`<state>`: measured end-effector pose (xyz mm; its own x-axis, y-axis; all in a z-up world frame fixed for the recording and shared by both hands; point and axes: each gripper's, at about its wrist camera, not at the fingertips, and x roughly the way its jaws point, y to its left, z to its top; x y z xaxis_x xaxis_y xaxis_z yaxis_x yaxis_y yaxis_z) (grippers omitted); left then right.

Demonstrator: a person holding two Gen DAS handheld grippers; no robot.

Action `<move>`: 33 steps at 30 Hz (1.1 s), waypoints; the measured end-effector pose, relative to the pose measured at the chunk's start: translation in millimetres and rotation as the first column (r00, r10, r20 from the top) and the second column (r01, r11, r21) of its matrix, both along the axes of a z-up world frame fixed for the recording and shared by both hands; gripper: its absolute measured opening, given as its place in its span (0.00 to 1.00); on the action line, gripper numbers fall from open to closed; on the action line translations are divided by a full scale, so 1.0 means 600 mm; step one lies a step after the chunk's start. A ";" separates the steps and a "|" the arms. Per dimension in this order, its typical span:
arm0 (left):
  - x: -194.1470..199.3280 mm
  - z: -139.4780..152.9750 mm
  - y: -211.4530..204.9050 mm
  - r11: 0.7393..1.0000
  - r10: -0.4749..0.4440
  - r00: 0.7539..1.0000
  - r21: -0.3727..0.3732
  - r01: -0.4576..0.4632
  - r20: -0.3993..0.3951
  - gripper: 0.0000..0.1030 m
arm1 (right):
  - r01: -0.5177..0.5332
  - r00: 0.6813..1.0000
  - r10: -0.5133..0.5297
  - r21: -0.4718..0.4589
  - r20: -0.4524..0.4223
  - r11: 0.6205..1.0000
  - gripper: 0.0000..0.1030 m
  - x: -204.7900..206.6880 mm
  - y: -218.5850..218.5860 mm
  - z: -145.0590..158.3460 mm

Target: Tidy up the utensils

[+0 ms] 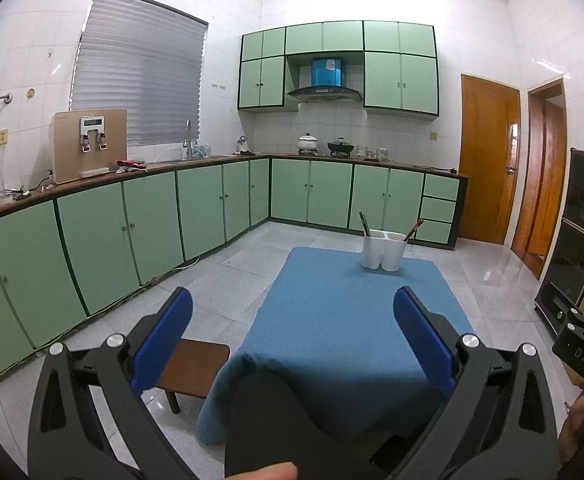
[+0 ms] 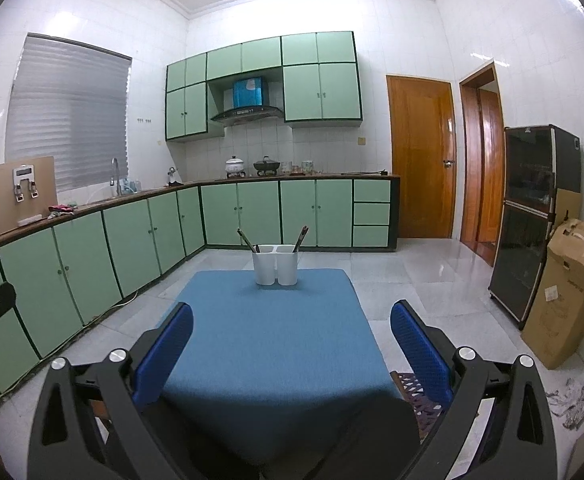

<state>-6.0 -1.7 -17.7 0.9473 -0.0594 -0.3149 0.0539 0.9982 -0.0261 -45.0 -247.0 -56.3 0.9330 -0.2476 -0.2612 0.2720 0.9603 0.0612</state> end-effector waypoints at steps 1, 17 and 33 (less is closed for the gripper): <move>0.002 0.000 -0.002 1.000 -0.001 1.000 0.002 0.001 -0.002 0.95 | 0.000 1.000 0.000 -0.005 0.002 1.000 0.94 -0.001 0.002 0.000; -0.015 -0.004 -0.006 1.000 0.024 1.000 0.001 -0.024 0.019 0.95 | -0.002 1.000 0.002 -0.016 0.010 1.000 0.94 -0.010 0.011 0.000; -0.024 -0.008 -0.011 1.000 0.026 0.999 0.001 -0.026 0.033 0.95 | 0.010 1.000 -0.010 -0.011 0.018 1.000 0.94 -0.015 0.007 0.001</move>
<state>-20.2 -8.2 -22.7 0.9583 -0.0345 -0.2838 0.0290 0.9993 -0.0238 -53.9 -242.6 -55.7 0.9349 -0.2597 -0.2419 0.2806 0.9582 0.0556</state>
